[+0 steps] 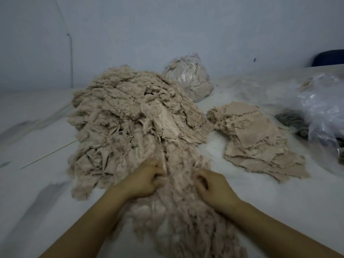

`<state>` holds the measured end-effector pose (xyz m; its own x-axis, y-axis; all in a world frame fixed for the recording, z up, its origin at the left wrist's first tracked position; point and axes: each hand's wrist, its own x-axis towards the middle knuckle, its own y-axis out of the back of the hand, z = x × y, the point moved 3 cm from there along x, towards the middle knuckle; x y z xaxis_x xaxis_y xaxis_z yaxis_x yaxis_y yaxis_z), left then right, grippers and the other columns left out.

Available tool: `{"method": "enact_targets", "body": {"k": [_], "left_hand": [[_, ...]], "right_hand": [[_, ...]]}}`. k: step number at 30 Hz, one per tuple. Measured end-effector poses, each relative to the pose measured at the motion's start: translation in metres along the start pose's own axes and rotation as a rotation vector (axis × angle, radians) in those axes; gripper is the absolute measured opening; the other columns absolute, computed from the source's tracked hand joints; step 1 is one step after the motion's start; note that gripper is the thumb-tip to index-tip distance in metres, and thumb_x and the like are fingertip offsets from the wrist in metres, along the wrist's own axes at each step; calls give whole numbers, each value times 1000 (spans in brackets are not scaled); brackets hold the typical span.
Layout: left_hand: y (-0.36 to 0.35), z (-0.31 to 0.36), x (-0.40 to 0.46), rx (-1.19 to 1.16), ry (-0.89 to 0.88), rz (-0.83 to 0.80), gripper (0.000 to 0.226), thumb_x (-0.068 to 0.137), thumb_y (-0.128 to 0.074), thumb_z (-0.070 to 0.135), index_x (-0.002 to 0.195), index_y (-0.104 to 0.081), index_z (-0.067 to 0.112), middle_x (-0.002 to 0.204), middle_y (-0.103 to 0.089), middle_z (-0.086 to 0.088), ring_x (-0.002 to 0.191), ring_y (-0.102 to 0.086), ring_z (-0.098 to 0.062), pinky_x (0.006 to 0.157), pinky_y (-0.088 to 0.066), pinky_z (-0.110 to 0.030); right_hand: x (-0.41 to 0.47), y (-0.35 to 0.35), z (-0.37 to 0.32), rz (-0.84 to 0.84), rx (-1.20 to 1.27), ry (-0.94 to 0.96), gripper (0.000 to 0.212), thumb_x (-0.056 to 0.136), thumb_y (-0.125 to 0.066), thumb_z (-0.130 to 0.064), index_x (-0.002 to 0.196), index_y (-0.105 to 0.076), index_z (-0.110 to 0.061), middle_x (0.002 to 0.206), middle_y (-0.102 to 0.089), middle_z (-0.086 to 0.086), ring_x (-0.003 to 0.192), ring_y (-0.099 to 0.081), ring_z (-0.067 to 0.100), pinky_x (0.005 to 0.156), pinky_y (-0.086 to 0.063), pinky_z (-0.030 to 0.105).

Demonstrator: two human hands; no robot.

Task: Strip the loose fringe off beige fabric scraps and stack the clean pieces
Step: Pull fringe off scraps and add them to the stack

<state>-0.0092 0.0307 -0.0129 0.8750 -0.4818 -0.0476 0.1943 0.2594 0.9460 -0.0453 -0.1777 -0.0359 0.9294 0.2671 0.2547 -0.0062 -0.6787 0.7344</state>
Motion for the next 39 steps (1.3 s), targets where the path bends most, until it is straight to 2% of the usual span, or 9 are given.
{"method": "enact_targets", "body": {"k": [6,10,13,16,20,23,27,34,39], "left_hand": [[13,-16,-21,-522,55,124,26,86,-60,-4,67,-55,12,88,-58,-3,84,-56,-8,75,-40,-18],[12,-15,-22,-378,86,138,47,87,-64,12,47,-41,24,56,-43,10,55,-42,-4,62,-37,-25],[10,5,-12,-297,97,399,40,81,-60,56,63,-49,21,65,-48,11,60,-44,-5,58,-35,-20],[-8,28,10,-364,132,272,48,70,-64,63,104,-52,32,91,-51,14,78,-51,-5,68,-41,-20],[-20,27,25,-470,241,411,18,86,-48,4,91,-54,20,86,-54,6,80,-52,-14,64,-40,-21],[-16,5,18,-913,403,504,35,85,-39,-13,76,-55,17,77,-55,1,69,-50,-13,49,-38,-13],[-8,2,14,-1130,466,439,26,92,-43,-3,82,-58,16,81,-59,-6,65,-55,-15,42,-42,-15],[-8,12,24,-1089,415,398,22,90,-62,29,90,-67,8,91,-69,-8,85,-64,-19,77,-53,-31],[6,11,26,-1299,339,480,15,90,-60,9,76,-63,12,67,-67,-2,60,-62,-11,56,-51,-22]], "right_hand": [[0,30,29,344,191,-311,23,94,-49,-12,71,-45,-14,73,-50,3,67,-46,15,57,-33,21],[2,29,26,402,197,-282,22,86,-52,-2,72,-43,-15,78,-46,1,74,-45,18,63,-34,26],[3,24,16,291,30,-127,36,80,-53,7,111,-59,-10,118,-51,3,117,-46,24,94,-35,18],[7,8,10,2,-113,-65,46,92,-56,-21,138,-50,-23,147,-35,-1,140,-25,18,111,-20,26],[12,18,18,196,-71,-185,27,94,-52,-6,113,-70,-11,119,-66,8,113,-57,25,95,-37,22],[9,29,30,304,-34,-281,32,92,-47,5,105,-73,-9,115,-68,9,109,-59,24,94,-39,22],[10,21,22,264,39,-187,23,89,-55,-1,97,-73,-14,101,-62,1,97,-56,15,89,-41,20],[50,24,2,165,45,-157,33,95,-55,-35,122,-60,-16,110,-60,0,99,-52,13,85,-40,24],[107,20,-28,199,326,-314,34,89,-62,-46,101,-62,-14,88,-63,0,83,-60,17,75,-47,30]]}}
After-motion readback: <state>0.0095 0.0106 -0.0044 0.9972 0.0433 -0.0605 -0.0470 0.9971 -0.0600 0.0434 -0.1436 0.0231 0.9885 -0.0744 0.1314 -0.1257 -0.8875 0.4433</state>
